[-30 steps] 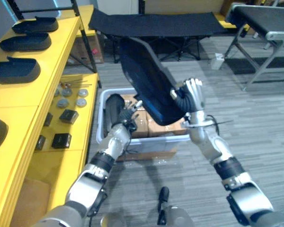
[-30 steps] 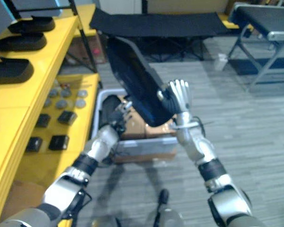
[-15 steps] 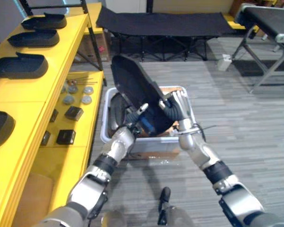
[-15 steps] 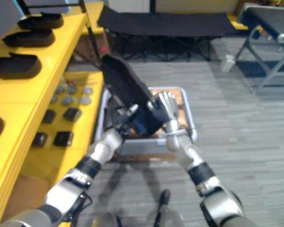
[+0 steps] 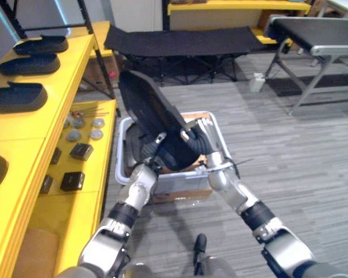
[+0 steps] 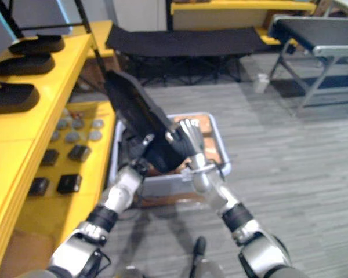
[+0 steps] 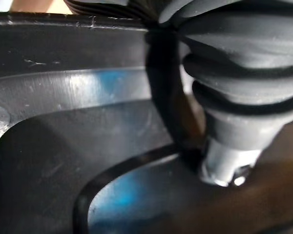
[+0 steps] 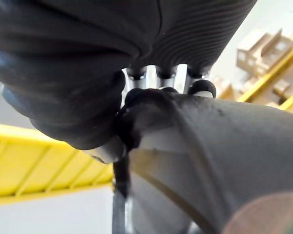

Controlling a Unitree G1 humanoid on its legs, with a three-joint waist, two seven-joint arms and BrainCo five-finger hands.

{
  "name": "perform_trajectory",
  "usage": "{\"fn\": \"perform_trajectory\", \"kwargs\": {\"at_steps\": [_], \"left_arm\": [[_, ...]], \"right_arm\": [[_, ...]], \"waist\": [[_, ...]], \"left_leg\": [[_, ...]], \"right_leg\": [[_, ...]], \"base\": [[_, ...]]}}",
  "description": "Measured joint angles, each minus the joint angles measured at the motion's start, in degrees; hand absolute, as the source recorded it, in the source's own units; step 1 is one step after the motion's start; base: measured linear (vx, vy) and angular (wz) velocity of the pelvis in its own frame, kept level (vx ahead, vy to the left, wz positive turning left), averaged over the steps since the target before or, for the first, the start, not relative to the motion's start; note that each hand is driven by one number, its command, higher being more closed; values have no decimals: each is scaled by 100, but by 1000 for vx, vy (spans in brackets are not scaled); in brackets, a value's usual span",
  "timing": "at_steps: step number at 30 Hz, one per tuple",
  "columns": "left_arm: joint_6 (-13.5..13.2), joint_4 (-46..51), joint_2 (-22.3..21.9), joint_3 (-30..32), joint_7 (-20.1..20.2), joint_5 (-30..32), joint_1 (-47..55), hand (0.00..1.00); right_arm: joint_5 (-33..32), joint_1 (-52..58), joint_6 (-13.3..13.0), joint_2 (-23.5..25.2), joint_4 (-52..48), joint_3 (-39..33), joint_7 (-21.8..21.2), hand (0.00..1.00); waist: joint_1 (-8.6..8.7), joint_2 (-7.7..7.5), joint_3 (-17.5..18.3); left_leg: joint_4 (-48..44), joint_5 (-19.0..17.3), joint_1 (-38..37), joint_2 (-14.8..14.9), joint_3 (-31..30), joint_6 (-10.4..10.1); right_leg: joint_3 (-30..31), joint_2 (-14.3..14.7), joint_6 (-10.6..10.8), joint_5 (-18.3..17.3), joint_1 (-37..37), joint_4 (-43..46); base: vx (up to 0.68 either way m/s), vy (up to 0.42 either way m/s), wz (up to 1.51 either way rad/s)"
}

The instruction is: Walk over and take plastic housings, then place them on the shelf

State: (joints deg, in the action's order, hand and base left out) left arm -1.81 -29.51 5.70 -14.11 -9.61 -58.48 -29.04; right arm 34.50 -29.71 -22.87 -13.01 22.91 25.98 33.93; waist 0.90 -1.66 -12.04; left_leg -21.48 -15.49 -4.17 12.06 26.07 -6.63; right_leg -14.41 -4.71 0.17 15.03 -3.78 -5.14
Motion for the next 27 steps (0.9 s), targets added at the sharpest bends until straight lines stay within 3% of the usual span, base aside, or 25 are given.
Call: {"fn": "perform_trajectory", "kwargs": {"at_steps": [3, 14, 22, 27], "left_arm": [[-59, 96, -61, -2, -5, 9, 124, 100], [-150, 131, 24, -69, -156, 351, 148, 100], [-224, 386, -72, -130, -594, 1590, 150, 100], [-408, 501, -188, -5, -1245, 2827, 270, 100]], "right_arm": [[-5, 20, -227, -2, 2, -10, -5, 0], [-346, 258, -140, 5, 41, 49, 93, 0], [-879, 689, 192, -17, -867, -283, 41, 0], [-1554, 790, 302, -121, -1662, -1047, -292, 0]], "waist": [[0, -1, 1], [-28, -109, 86], [-71, -134, 102], [-63, -184, 132]], "left_leg": [[8, 7, -6, 3, -31, -9], [207, 90, -19, -118, -442, 14], [357, 108, -119, -215, -517, 39], [411, 103, -183, -256, -497, 51]], "right_leg": [[-53, -1, -18, -14, 22, 1], [-510, -148, 18, -116, 248, 1], [-601, -230, 121, -34, 365, 51], [-545, -245, 136, -23, 395, 50]], "base": [[-11, 25, 3], [50, 50, 22], [87, 56, 7], [10, 17, -2]]}}
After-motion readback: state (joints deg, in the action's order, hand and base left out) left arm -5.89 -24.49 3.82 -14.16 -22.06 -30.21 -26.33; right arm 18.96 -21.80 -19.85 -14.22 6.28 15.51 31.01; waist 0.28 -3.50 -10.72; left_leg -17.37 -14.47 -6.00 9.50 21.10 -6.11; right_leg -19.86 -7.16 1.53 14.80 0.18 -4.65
